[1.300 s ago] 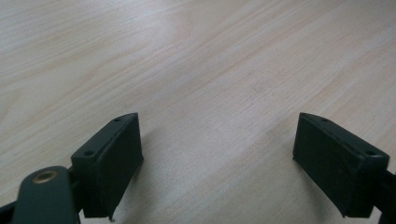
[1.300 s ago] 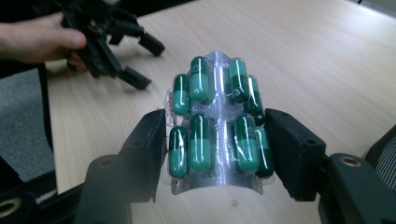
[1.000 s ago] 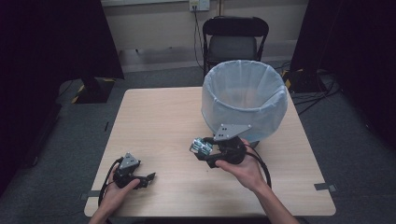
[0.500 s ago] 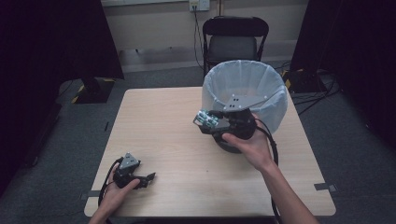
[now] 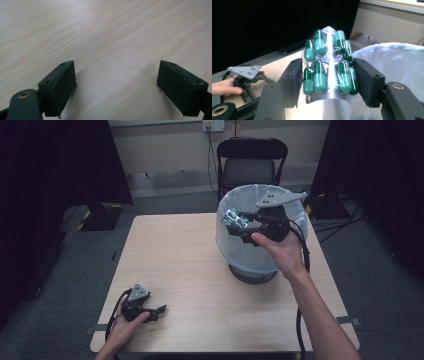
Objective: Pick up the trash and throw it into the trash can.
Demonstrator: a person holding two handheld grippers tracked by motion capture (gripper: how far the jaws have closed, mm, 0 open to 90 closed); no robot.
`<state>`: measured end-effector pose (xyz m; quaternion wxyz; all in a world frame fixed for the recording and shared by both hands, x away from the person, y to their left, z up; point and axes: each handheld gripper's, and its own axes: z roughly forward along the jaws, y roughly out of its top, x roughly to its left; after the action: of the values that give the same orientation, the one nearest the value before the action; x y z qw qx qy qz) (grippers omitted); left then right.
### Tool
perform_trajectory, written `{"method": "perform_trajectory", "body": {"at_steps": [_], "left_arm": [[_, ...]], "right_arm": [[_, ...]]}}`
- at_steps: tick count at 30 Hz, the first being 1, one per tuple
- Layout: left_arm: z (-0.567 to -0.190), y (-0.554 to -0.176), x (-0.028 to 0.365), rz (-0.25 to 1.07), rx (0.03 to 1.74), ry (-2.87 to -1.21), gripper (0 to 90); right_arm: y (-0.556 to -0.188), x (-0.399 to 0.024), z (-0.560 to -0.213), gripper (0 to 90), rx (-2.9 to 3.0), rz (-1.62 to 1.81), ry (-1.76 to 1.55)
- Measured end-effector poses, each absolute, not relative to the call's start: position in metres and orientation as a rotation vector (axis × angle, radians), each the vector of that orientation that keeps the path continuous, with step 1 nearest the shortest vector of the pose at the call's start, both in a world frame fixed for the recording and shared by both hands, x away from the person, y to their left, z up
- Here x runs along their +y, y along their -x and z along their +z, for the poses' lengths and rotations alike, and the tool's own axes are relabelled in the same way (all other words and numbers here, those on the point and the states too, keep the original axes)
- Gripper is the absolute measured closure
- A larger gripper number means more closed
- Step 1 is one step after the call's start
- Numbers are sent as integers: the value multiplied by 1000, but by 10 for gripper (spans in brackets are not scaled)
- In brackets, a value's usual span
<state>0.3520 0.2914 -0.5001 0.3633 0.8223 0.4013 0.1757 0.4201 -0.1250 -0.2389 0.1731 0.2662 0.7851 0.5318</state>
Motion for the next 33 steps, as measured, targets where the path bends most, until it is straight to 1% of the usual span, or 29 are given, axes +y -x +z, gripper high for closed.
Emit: {"method": "perform_trajectory", "body": {"at_steps": [6,7,11,12,13,14,15,16,21,29,32,33], "left_arm": [[-500,-352,291,452,1033,-2116,152],[-500,-352,292,452,1031,-2120,152],[-500,-352,292,452,1031,-2120,152],[-500,-352,291,452,1033,-2117,152],[-500,-352,291,452,1033,-2117,152],[-500,-352,292,453,1031,-2120,152],[-500,-352,291,452,1033,-2117,152],[-500,-352,291,452,1033,-2117,152],[-500,-352,291,452,1033,-2116,152],[-500,-352,291,452,1033,-2117,152],[-500,-352,291,452,1033,-2117,152],[-500,-352,292,452,1032,-2119,152]], "right_arm": [[-436,-134,-232,427,2199,1452,-815],[-443,-137,-232,424,2195,1432,-852],[-450,-140,-233,408,2185,1400,-899],[-451,-141,-233,400,2184,1387,-908],[-454,-141,-235,358,2181,1360,-943],[-454,-141,-235,358,2181,1360,-943],[-456,-142,-236,325,2185,1329,-972],[-456,-142,-236,325,2185,1329,-972],[-461,-143,-239,235,2171,1266,-1017],[-462,-145,-239,212,2151,1249,-1054],[-461,-147,-239,195,2130,1247,-1055],[-461,-148,-238,171,2127,1257,-1060]]}}
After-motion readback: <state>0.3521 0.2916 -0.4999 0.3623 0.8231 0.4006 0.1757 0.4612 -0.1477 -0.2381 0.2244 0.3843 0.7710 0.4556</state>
